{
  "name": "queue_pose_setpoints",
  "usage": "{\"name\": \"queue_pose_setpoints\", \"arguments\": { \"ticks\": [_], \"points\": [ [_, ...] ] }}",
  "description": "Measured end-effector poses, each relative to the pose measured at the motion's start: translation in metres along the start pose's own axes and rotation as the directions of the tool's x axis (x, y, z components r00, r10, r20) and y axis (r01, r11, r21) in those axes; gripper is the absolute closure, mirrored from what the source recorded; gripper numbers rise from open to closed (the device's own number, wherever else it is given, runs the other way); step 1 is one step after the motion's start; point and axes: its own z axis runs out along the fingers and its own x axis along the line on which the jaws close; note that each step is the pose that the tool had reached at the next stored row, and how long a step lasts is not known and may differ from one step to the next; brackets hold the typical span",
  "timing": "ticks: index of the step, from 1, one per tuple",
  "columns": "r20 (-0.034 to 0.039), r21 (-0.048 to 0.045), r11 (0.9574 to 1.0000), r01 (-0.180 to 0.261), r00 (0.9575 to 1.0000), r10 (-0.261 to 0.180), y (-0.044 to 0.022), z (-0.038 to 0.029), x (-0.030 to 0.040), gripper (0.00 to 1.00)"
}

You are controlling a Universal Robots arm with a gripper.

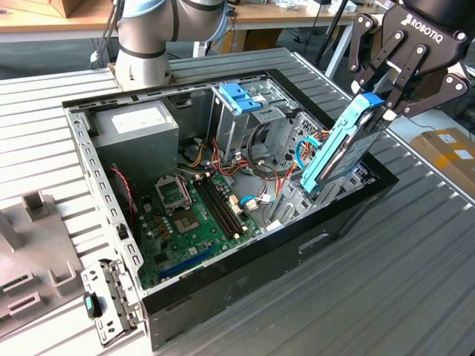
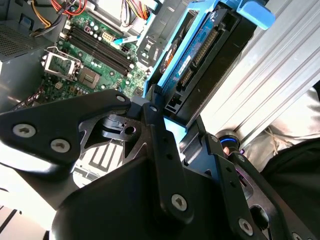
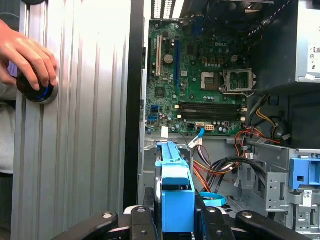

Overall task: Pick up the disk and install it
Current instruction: 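Insert the disk into the insertion slot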

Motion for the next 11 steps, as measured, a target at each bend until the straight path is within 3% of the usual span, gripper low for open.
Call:
{"name": "queue_pose_setpoints", "arguments": {
  "ticks": [7, 8, 9, 11],
  "points": [
    [0.0008, -0.0013, 1.0, 0.0, 1.0, 0.0, -0.0023, 0.0059, -0.0039, 0.63],
    [0.0031, -0.0013, 1.0, 0.0, 1.0, 0.0, -0.0024, 0.006, -0.0044, 0.63],
    [0.0108, -0.0009, 1.0, 0.0, 0.9999, 0.0, -0.0029, 0.0063, -0.005, 0.63],
    [0.0195, -0.0005, 1.0, 0.0, 0.9998, 0.0, -0.0038, 0.0066, -0.0056, 0.63]
  ]
}}
